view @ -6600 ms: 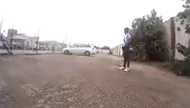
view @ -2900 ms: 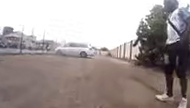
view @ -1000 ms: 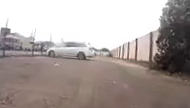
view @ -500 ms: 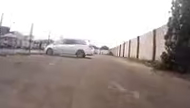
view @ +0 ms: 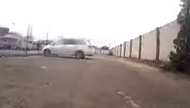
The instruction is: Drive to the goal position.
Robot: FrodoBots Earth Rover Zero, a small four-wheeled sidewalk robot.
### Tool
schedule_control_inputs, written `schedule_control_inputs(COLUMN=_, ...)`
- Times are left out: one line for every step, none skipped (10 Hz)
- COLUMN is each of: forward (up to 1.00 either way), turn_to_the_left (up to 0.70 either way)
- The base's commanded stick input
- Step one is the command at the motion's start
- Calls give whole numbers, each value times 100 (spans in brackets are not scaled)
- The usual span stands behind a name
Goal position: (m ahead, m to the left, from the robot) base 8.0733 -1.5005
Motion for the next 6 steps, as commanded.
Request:
schedule_control_inputs(forward=100, turn_to_the_left=0)
schedule_control_inputs(forward=100, turn_to_the_left=0)
schedule_control_inputs(forward=100, turn_to_the_left=0)
schedule_control_inputs(forward=100, turn_to_the_left=0)
schedule_control_inputs(forward=100, turn_to_the_left=-6)
schedule_control_inputs(forward=100, turn_to_the_left=-25)
